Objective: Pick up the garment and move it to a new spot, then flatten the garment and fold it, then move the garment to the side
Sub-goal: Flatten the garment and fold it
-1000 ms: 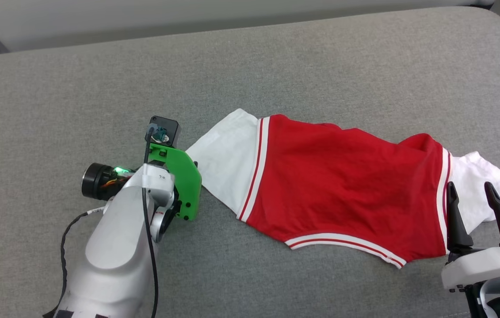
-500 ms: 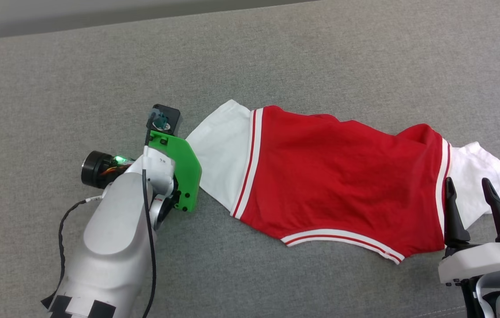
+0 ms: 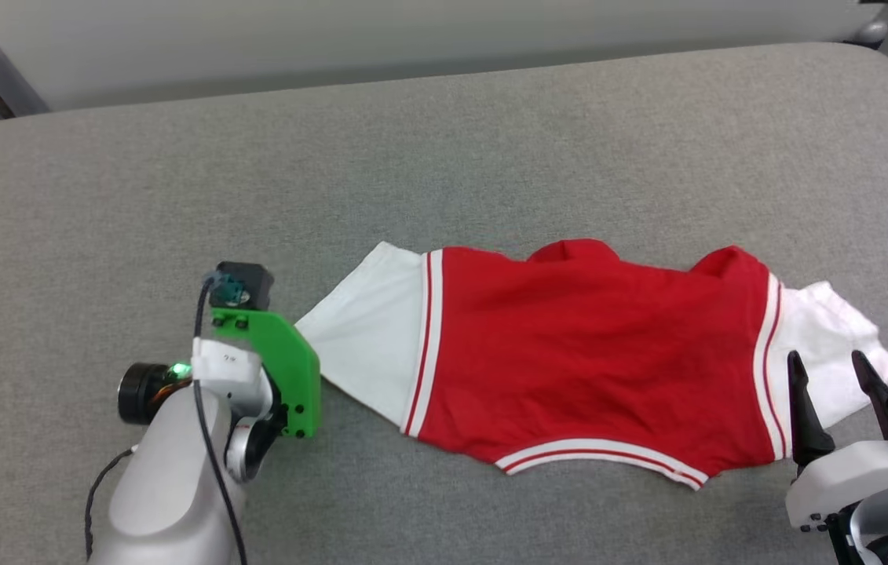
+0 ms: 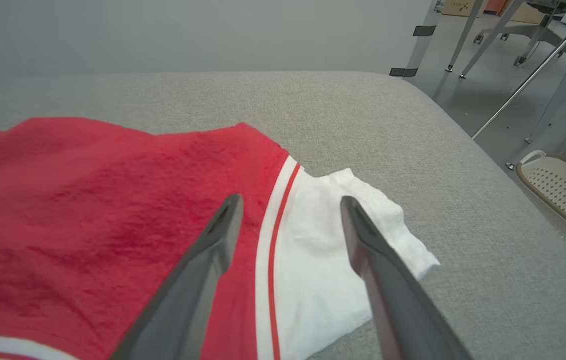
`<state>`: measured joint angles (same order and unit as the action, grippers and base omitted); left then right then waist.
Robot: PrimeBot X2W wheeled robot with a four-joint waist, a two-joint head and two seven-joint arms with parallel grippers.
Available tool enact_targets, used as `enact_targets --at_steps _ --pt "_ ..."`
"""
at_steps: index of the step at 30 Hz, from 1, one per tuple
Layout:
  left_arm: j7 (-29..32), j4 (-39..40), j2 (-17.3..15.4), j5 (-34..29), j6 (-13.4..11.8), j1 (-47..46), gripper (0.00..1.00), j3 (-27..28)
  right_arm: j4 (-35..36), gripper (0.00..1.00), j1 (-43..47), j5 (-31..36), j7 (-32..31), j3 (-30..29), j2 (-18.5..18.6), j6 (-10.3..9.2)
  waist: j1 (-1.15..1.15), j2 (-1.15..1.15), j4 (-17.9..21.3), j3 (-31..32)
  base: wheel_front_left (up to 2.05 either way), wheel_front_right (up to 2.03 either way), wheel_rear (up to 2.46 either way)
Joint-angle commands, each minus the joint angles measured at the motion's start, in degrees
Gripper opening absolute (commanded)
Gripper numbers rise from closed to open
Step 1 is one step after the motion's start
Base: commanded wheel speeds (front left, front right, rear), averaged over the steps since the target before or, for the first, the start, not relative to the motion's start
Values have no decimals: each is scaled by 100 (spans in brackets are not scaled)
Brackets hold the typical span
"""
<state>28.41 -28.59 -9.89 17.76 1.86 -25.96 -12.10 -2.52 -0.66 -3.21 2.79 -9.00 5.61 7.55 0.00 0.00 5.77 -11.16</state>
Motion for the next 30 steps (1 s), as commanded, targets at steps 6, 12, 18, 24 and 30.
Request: enact_targets --at_steps 6,12,18,24,30 --pt "263 1129 -378 289 -216 891 0 354 17 100 155 -229 -1089 153 402 -6 0 0 -411 406 0 0 0" --pt "574 2508 -422 436 -486 1664 0 494 360 100 14 -632 -2690 312 1119 -6 0 0 -572 371 0 0 0" --pt "1009 3770 -409 522 -652 2200 0 411 456 100 -273 -1333 -4677 321 1830 -6 0 0 -749 116 0 0 0" --pt "1147 4248 -391 492 -713 2246 0 297 227 100 -497 -1465 -5390 275 2102 -6 0 0 -882 -177 0 0 0" --pt "1181 4410 -395 487 -714 2205 0 235 -155 100 -608 -1417 -5274 249 2022 -6 0 0 -943 -361 0 0 0"
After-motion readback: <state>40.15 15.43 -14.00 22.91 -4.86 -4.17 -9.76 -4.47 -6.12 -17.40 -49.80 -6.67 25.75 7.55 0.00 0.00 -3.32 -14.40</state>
